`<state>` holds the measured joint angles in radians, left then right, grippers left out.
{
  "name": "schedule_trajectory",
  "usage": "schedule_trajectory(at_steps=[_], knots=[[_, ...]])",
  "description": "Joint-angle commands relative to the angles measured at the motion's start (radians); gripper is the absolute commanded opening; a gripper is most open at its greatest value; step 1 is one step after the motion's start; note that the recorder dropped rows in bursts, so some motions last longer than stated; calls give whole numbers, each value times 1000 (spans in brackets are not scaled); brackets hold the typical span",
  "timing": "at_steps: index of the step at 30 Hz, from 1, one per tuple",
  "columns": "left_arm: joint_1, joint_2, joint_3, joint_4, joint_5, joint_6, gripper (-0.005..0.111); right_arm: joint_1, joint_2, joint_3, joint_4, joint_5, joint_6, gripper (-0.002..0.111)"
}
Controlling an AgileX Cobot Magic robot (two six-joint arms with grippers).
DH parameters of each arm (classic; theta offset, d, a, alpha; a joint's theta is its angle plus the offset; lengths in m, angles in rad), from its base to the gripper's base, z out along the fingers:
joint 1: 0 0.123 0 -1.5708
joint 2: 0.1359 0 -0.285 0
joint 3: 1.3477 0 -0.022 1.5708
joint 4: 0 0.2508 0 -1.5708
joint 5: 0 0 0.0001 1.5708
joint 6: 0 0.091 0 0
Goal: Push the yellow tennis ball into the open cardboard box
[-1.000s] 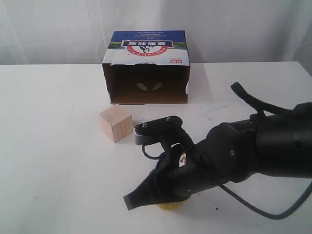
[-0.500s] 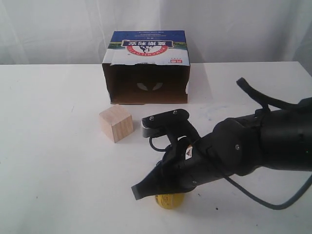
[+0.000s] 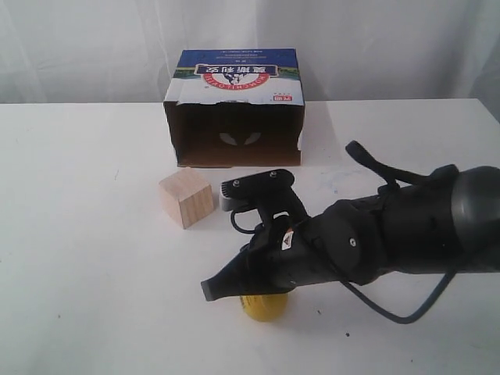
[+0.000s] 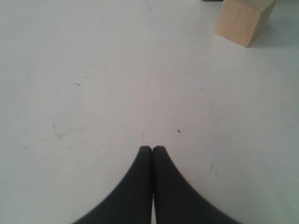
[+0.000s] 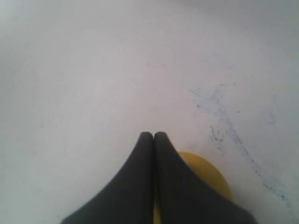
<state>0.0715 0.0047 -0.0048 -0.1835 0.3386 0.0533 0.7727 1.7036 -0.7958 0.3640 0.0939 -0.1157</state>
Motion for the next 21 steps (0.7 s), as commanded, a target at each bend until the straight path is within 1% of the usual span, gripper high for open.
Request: schedule_trajectory(at_steps=[1, 6, 14, 15, 17, 19, 21], knots=[[-4, -5, 5, 5, 35, -5, 0, -6, 23, 17, -10, -10, -3, 0], [-4, -5, 5, 5, 35, -5, 0, -6, 21, 1, -10, -140, -23, 0], [-4, -5, 5, 5, 35, -5, 0, -6, -11, -24, -10, -302, -172, 0], [-4, -5, 5, 5, 35, -5, 0, -6, -22, -24, -10, -293, -172, 0], [-4, -5, 5, 5, 35, -5, 0, -6, -52, -24, -10, -217, -169, 0], [-4, -5, 5, 5, 35, -5, 0, -6, -97, -24, 3, -81, -169, 0], [-27, -5, 5, 11, 35, -5, 0, -6, -141, -24, 3, 27, -167, 0]])
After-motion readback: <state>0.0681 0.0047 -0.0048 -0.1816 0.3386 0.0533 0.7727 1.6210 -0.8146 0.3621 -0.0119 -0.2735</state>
